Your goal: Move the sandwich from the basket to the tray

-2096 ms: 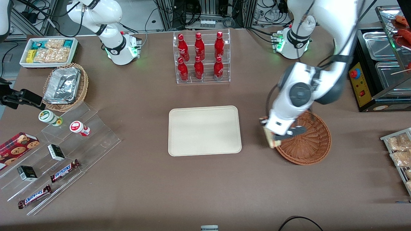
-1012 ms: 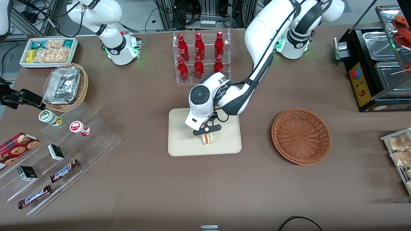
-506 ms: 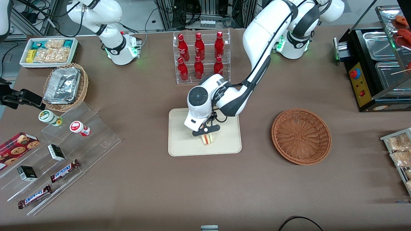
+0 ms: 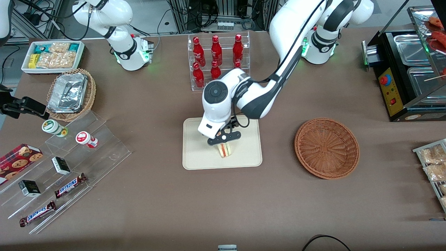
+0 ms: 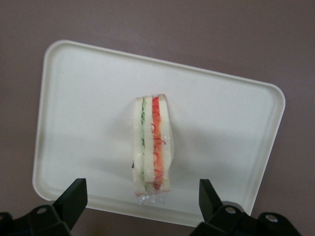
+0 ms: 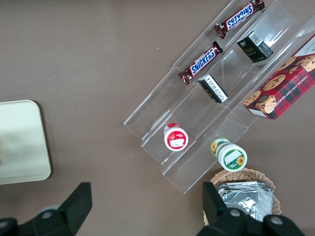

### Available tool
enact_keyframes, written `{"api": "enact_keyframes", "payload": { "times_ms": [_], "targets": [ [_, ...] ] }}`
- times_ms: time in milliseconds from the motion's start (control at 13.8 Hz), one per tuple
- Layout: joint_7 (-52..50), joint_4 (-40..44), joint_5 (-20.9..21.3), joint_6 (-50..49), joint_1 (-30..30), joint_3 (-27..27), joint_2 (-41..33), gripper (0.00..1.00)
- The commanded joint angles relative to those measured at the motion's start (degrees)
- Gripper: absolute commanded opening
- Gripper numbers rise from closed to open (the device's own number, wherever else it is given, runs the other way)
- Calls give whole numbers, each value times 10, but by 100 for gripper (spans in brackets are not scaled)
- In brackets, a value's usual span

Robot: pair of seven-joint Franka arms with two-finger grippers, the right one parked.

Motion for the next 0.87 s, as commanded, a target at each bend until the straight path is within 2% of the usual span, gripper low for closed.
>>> {"api": "enact_keyframes", "payload": {
  "times_ms": [0,217,795],
  "targets": [
    [47,-44,2,-30,28,15,-60,100],
    [164,-75,-8,-88,97,14,-103,100],
    [436,-260,-13,-92,259,14,-277,100]
  ]
}}
